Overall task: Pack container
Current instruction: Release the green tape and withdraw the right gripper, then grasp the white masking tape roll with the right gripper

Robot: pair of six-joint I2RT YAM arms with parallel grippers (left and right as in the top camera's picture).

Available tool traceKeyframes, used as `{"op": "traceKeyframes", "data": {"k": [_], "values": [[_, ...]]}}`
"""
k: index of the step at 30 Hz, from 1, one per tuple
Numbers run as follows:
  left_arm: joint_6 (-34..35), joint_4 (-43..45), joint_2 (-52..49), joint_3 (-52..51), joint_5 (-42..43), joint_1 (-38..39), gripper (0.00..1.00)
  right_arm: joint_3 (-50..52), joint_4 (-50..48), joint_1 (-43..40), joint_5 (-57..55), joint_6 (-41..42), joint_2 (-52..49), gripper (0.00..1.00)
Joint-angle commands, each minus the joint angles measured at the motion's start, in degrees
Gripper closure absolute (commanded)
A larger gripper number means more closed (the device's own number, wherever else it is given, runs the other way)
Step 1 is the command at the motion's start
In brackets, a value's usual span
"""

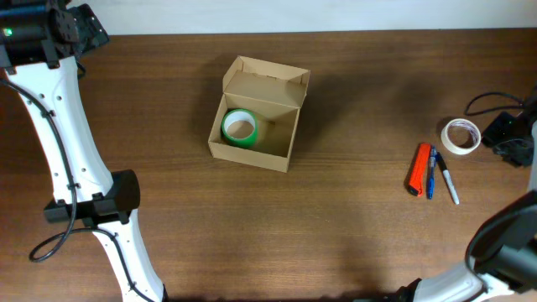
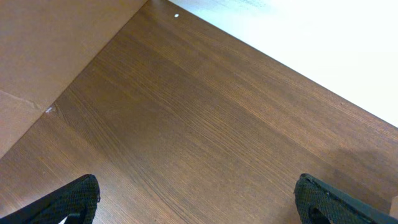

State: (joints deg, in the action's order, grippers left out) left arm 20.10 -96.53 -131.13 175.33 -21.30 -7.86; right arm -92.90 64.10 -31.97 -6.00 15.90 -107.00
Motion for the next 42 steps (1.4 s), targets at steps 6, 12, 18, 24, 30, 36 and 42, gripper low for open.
{"op": "traceKeyframes", "data": {"k": [6,12,18,24,30,36,42], "values": [[-0.5,-0.1,0.8,-0.2,-0.6,-0.2,0.00,0.3,-6.0,-0.7,5.8,5.9,-9.8,0.58],[-0.5,-0.1,0.8,-0.2,-0.6,-0.2,0.00,0.3,-10.4,-0.7,7.7,10.0,-13.4,0.58],[-0.5,-0.1,0.8,-0.2,-0.6,-0.2,0.00,0.3,-13.2,-0.7,8.6,14.4,-14.9,0.56],[-0.5,-0.1,0.8,-0.2,-0.6,-0.2,0.00,0.3,-13.8,-0.7,8.1,19.0,-16.7,0.56],[-0.5,-0.1,0.8,-0.2,-0.6,-0.2,0.00,0.3,-14.0,-0.7,7.9,20.0,-19.5,0.56],[-0.5,-0.1,0.8,-0.2,-0.6,-0.2,0.00,0.2,-13.5,-0.7,8.1,20.0,-20.1,0.96],[-0.5,-0.1,0.8,-0.2,-0.6,-0.2,0.00,-1.6,-10.4,0.2,11.1,9.9,-18.6,0.96]]}}
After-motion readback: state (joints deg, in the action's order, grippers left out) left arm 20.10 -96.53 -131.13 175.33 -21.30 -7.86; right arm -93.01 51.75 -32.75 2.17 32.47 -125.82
